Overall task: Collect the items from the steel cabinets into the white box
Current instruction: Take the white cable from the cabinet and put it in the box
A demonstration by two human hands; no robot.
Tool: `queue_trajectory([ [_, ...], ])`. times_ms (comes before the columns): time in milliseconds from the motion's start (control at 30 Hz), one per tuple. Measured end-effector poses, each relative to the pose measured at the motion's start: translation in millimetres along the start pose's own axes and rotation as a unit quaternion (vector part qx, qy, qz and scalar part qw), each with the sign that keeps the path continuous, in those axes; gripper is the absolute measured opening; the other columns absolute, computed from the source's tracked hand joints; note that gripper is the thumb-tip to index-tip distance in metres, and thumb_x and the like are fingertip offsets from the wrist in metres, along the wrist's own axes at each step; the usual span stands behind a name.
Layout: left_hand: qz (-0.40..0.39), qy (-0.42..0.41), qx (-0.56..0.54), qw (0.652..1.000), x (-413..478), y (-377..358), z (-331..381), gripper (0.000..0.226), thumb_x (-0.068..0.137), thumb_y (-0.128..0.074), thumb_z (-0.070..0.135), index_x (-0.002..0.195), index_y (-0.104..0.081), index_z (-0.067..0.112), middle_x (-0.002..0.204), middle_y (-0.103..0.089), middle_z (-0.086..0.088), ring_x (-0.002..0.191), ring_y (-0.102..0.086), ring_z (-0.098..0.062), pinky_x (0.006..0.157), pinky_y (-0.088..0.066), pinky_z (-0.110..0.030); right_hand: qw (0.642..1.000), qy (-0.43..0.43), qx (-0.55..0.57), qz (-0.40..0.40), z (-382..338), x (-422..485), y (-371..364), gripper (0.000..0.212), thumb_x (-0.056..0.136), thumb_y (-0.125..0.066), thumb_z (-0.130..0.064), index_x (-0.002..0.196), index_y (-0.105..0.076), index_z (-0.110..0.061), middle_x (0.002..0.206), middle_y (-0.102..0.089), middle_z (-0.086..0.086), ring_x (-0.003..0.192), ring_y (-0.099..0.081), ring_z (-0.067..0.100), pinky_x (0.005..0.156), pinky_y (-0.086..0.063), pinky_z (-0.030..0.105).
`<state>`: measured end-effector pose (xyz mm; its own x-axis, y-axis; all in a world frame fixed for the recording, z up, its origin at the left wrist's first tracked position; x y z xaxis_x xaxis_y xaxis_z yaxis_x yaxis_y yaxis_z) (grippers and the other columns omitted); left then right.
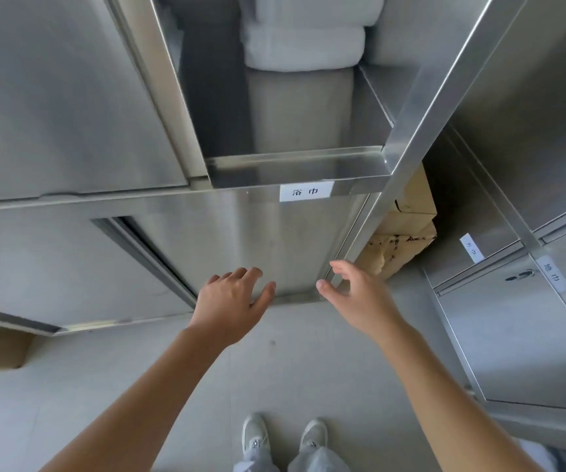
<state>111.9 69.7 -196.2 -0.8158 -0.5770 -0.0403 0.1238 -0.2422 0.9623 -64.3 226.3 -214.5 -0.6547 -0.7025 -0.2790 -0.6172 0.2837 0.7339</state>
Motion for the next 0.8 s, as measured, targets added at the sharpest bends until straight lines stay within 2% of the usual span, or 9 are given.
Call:
queue_trajectory([
  [100,0.014,0.024,-0.016,0.999,-20.4,-13.1,-8.2,0.048,0.097,-0.034,0.059,0.116,-0.061,0.024,0.098,-0.070,0.004,0.087,-0.066,-0.023,0.080,-0.047,-0.035,1.000,0.008,0.005,-0.025,10.4,-5.4,-26.4,0.060,0.092,-0.061,-0.059,0.142,-0.055,-0.026,0.141,-0.060,-0.012,0.131,-0.055,0.010,0.105,-0.046,0.035],
  [267,0.034,0.072,-0.019,0.997,-36.7,-67.0,-31.8,0.058,0.091,-0.024,0.063,0.114,-0.061,0.024,0.096,-0.071,0.005,0.080,-0.065,-0.025,0.078,-0.045,-0.033,0.998,0.022,0.014,-0.056,50.6,14.8,-86.2,0.057,0.092,-0.061,-0.058,0.141,-0.055,-0.027,0.141,-0.060,-0.014,0.131,-0.055,0.007,0.105,-0.044,0.031],
  [533,0.032,0.073,-0.030,0.996,-15.9,-228.3,-57.0,0.054,0.094,-0.030,0.059,0.112,-0.062,0.020,0.096,-0.071,0.001,0.082,-0.065,-0.028,0.078,-0.045,-0.035,0.998,0.015,0.048,-0.038,160.8,71.0,-204.7,0.053,0.093,-0.063,-0.055,0.137,-0.058,-0.026,0.138,-0.063,-0.014,0.128,-0.056,0.006,0.100,-0.041,0.025],
  [700,0.014,0.058,-0.029,0.998,-3.5,-321.3,-89.8,0.058,0.093,-0.028,0.061,0.119,-0.061,0.020,0.108,-0.071,0.003,0.092,-0.066,-0.026,0.084,-0.046,-0.036,0.997,0.005,0.081,-0.013,219.7,104.7,-269.7,0.052,0.091,-0.066,-0.054,0.136,-0.058,-0.029,0.133,-0.065,-0.015,0.126,-0.058,0.006,0.102,-0.045,0.030],
  [800,0.016,0.042,-0.004,0.999,15.5,-359.0,-109.5,0.060,0.093,-0.024,0.062,0.117,-0.060,0.020,0.103,-0.071,0.002,0.091,-0.066,-0.026,0.083,-0.046,-0.037,0.995,0.015,0.098,0.017,241.5,132.8,-293.8,0.056,0.091,-0.066,-0.055,0.140,-0.053,-0.032,0.131,-0.065,-0.016,0.123,-0.058,0.006,0.104,-0.046,0.033],
])
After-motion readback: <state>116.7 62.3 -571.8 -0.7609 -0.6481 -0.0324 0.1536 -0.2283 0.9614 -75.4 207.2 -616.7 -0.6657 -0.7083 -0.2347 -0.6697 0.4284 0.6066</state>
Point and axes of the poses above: each hand's wrist, its own x-axis towards the middle knuckle, its own y-axis out of the back of the hand, z = x × y, the point moved 7 cm from there along x, towards the middle knuckle
